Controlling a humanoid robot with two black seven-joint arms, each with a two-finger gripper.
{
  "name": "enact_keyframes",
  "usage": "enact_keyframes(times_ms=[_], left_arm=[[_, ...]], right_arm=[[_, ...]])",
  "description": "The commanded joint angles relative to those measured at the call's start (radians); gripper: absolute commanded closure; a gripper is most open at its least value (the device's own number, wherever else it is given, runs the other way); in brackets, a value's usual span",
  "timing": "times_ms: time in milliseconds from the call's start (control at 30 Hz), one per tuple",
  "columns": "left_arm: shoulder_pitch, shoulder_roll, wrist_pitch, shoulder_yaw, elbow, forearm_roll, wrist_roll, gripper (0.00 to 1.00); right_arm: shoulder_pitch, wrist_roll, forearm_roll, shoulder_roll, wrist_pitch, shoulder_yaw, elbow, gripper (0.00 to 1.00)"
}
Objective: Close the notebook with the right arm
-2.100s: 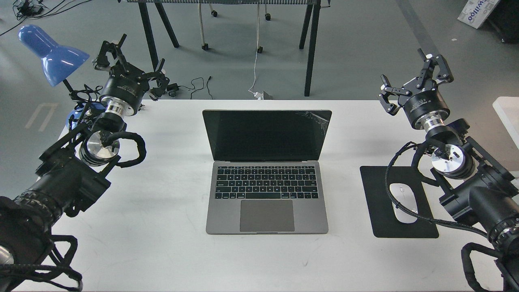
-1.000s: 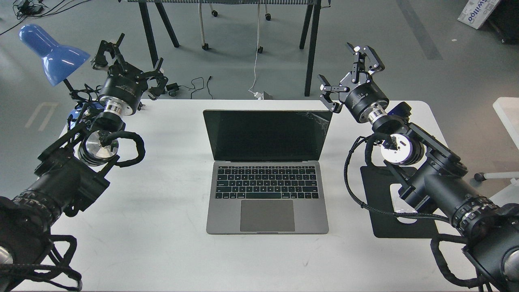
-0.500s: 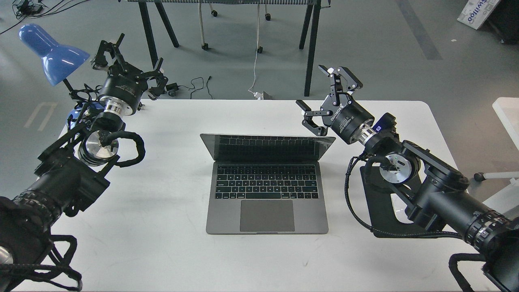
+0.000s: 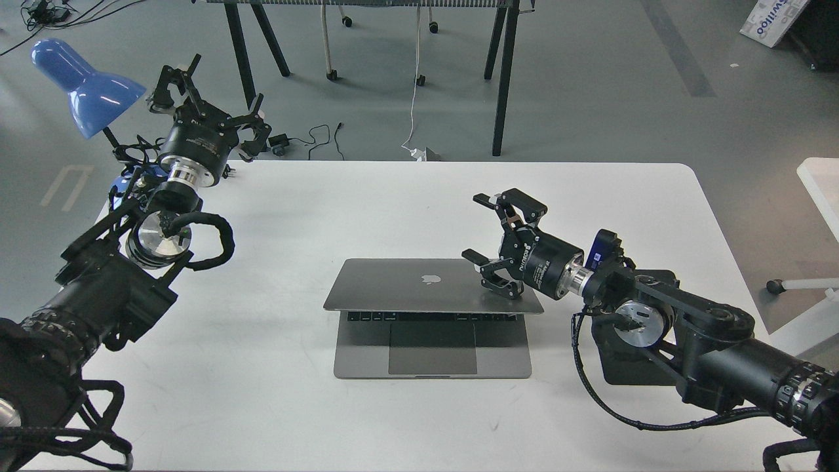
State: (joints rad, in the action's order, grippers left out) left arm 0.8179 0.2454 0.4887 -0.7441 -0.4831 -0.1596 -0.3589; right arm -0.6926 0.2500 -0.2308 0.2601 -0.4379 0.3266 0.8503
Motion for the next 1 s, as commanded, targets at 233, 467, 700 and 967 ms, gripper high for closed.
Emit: enact_keyframes(times_ms=[233,467,700,967], left_arm=[[0.0,0.0,0.0,0.0,0.0,0.0,0.0,0.0],[0.0,0.0,0.0,-0.001,0.0,-0.001,0.0,0.0],[0.0,0.0,0.0,-0.001,0.0,-0.001,0.0,0.0],[0.0,0.0,0.0,-0.001,0.0,-0.001,0.0,0.0]], right_arm=[[0.022,0.003,-0.105,0.002,0.021,-0.129,-0.017,0.0],[0.041,0.002,-0.15,0.004,0.054,-0.129,-0.02,0.0],[0.039,0.0,-0.15,-0.007,0.067,-0.126,-0.057,0.0],[0.028,0.014,-0.137,0.004,0.042,0.17,-0.042,0.0]])
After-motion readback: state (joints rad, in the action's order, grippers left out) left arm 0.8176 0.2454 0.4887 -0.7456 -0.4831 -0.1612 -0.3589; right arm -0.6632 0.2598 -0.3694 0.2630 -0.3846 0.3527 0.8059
